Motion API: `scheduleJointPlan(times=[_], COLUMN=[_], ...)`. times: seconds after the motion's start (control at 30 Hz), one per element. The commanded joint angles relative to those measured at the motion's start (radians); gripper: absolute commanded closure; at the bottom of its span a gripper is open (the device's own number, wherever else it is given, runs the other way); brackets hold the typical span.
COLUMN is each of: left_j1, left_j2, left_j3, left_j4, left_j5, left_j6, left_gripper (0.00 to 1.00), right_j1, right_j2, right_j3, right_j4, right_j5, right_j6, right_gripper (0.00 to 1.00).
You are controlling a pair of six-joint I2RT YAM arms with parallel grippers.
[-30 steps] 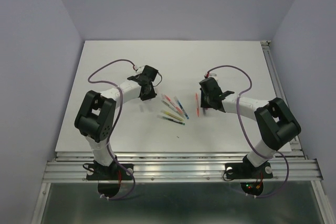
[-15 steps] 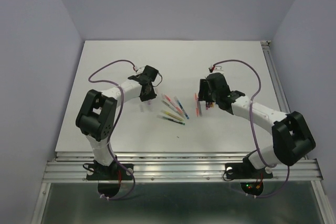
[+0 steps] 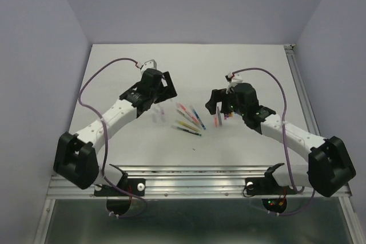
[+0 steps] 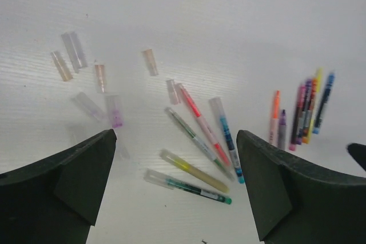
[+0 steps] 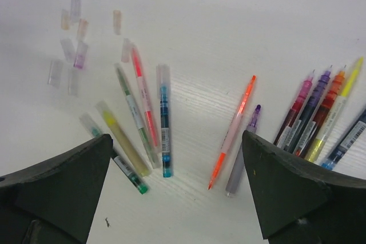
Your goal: Open the pen caps
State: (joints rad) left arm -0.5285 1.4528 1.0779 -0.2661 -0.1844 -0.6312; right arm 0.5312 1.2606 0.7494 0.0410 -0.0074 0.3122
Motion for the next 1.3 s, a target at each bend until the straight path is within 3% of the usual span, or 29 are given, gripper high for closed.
scheduleJointPlan(times=[0.0,0.1,0.33,0.7,1.07,1.27], left_j1=[-0.010,-0.010,-0.011,-0.011,-0.011,-0.010], left_j2=[-0.174,-0.331,-0.492,-0.512,-0.502,-0.502], left_j3=[-0.087,-0.171,-0.320,-0.355,-0.360,-0.354], left_j4=[0.119,0.165,0.174,0.182,0.192,0.188], left_j5=[0.043,0.039,0.007,0.025,0.014,0.013], left_j6=[0.021,0.022,0.004,-0.002,0.007,0.010], left_gripper=[0.01,0.01,0.01,0.01,0.01,0.01], right_j1=[-0.002,0.035,0.124,0.185,0.208,0.231], right_j2=[0.052,0.117,0.356,0.618,0.671,0.681], right_j3=[0.048,0.103,0.329,0.554,0.559,0.541], right_j4=[0.046,0.023,-0.148,-0.283,-0.306,-0.329], right_j5=[-0.112,-0.073,0.162,0.333,0.357,0.389], right_j6=[-0.036,-0.044,-0.035,-0.001,-0.030,-0.055], right_gripper=[0.00,0.00,0.00,0.00,0.05,0.14])
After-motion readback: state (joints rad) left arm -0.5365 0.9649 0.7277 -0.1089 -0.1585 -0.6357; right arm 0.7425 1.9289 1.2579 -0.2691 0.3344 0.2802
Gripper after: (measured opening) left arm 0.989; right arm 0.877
